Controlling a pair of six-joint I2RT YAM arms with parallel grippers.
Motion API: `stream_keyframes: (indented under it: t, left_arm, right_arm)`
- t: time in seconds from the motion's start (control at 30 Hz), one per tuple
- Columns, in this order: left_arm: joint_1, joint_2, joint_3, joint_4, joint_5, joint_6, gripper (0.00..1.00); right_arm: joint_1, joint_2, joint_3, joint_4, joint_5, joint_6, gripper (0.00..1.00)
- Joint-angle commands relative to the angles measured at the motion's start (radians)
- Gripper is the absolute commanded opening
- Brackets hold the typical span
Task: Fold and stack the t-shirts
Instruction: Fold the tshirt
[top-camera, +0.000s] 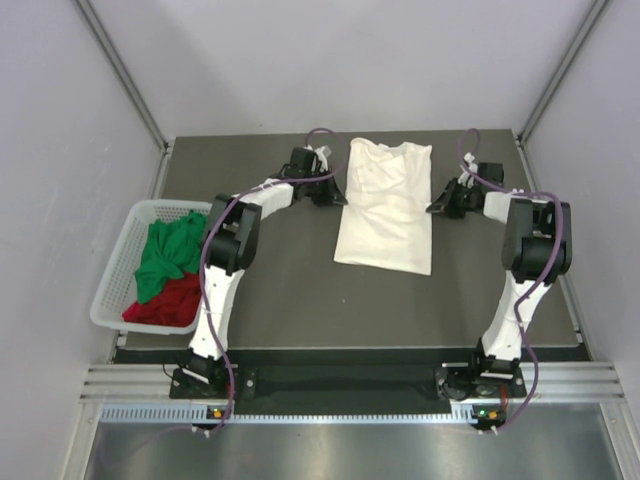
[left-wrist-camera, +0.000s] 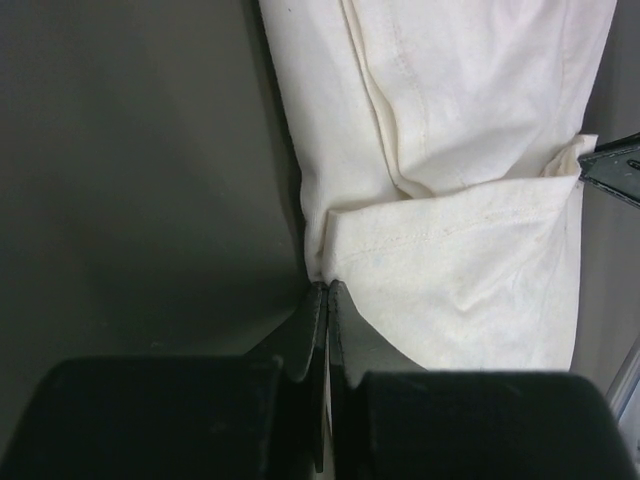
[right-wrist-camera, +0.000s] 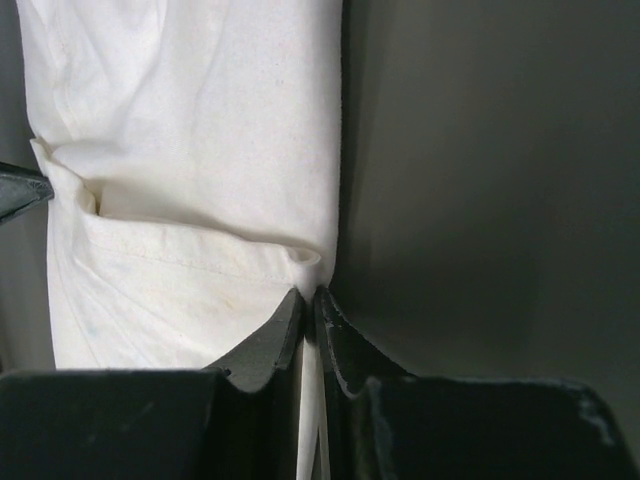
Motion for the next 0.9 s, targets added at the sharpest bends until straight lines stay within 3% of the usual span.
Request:
stream_keyframes:
  t: [0.0,0.07,0.1,0.17,0.3,0.4,0.63,0.87]
  left_arm:
    - [0.007,0.024,0.012,-0.042,-0.081,0.002,0.00]
    - [0.010,0.018,0.014,-0.049,-0.077,-0.004,0.01]
    - [0.011,0.008,0.014,-0.051,-0.064,-0.011,0.08]
    - [0.011,-0.012,0.014,-0.074,-0.055,-0.015,0.34]
    - [0.011,-0.100,0.026,-0.192,-0.139,0.036,0.42]
    - [0.011,-0.169,-0.007,-0.287,-0.205,0.074,0.46]
    - [-0.015,-0.390,-0.479,-0.103,-0.069,0.001,0.56]
    - [-0.056,-0.559,-0.695,-0.025,-0.046,-0.044,0.56]
  right_arm:
    - [-0.027,-0.032,0.002,0.008,0.114,0.003,0.08]
    - [-0.030,-0.044,0.008,0.000,0.105,0.009,0.11]
    - [-0.030,-0.047,0.012,-0.020,0.105,0.009,0.21]
    - [-0.030,-0.075,0.028,-0.053,0.105,0.023,0.32]
    - [-0.027,-0.153,0.043,-0.208,0.173,0.084,0.56]
    - [-0.010,-0.222,0.013,-0.369,0.302,0.133,0.65]
    - [0.008,-0.457,-0.332,-0.391,0.313,0.199,0.63]
    - [0.025,-0.713,-0.521,-0.365,0.252,0.241,0.63]
